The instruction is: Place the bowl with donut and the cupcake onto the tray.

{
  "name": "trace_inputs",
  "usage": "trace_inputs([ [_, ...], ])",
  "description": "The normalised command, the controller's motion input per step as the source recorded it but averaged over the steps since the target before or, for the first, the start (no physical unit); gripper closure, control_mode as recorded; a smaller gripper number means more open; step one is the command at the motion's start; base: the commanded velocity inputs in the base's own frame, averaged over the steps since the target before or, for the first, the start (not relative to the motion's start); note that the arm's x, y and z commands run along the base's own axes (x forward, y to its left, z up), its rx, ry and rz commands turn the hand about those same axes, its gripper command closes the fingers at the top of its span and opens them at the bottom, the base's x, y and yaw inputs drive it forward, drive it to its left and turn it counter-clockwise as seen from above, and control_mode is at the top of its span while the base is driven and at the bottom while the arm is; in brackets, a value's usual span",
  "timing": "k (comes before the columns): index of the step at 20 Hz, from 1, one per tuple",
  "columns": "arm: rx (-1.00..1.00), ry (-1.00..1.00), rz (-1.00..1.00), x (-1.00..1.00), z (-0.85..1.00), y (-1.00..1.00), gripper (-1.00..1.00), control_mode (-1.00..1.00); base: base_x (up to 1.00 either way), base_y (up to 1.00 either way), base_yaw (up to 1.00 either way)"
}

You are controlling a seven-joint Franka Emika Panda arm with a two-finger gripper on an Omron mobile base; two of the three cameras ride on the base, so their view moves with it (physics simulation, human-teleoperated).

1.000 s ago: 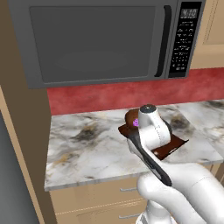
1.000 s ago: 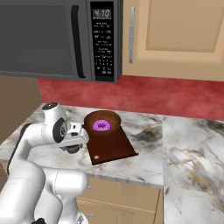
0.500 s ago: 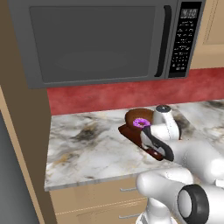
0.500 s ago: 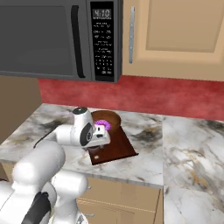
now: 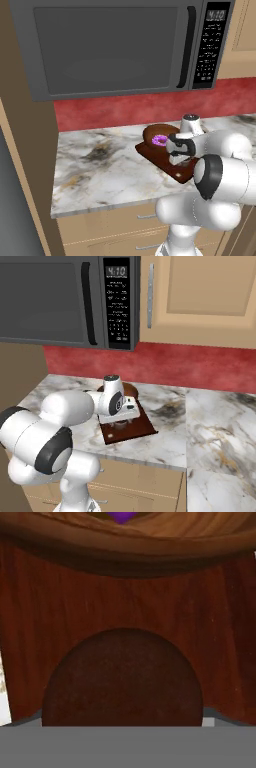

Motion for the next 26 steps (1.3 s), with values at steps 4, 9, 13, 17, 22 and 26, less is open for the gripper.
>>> trace_inputs([
  [4,0.00,0.00,0.00,0.07,-0.22,-0.28,1.00,-1.00,0.00,0.00,0.00],
  [9,0.00,-0.01,0.00,0.00,-0.34,-0.06,1.00,-1.00,0.00,0.00,0.00],
  [13,0.00,0.00,0.00,0.00,-0.26,0.00,1.00,-1.00,0.00,0.00,0.00],
  [17,0.00,0.00,0.00,0.00,-0.15,0.00,-1.00,-1.00,0.00,0.00,0.00],
  [22,-0.02,0.03,-0.01,0.00,0.05,0.00,-1.00,-1.00,0.00,0.00,0.00],
  [26,-0.01,0.00,-0.03,0.00,0.25,0.00,-1.00,-1.00,0.00,0.00,0.00],
])
